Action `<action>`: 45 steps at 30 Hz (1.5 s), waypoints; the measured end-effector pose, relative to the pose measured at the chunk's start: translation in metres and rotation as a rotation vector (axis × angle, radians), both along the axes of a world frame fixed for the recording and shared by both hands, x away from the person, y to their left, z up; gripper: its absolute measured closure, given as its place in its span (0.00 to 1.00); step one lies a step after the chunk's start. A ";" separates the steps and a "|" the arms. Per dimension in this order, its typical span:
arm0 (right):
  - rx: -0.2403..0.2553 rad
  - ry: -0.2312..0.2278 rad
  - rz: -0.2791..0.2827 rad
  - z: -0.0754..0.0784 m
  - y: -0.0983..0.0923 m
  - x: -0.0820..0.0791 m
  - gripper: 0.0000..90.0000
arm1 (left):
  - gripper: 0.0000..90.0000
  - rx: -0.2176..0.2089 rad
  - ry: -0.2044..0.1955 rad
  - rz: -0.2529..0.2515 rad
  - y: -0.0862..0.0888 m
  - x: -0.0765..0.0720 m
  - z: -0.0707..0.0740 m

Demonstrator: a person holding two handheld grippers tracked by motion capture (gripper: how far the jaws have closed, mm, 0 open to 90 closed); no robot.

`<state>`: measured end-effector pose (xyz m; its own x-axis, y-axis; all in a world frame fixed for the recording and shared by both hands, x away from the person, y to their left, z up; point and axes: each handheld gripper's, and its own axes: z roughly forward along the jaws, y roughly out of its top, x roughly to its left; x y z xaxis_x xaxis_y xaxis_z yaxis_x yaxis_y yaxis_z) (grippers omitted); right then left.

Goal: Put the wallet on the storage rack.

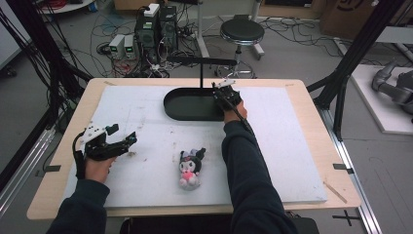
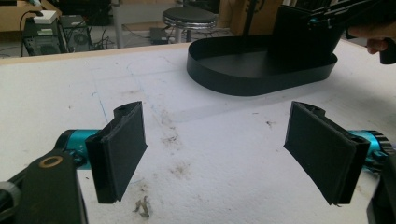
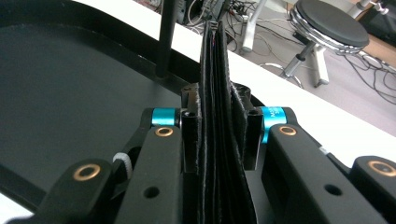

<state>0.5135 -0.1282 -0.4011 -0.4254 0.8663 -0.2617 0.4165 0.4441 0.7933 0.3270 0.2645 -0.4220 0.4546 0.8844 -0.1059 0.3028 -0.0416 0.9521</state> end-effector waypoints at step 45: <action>0.169 0.054 0.162 0.029 -0.139 -0.132 0.25 | 0.22 -0.055 0.006 -0.036 -0.009 -0.004 0.001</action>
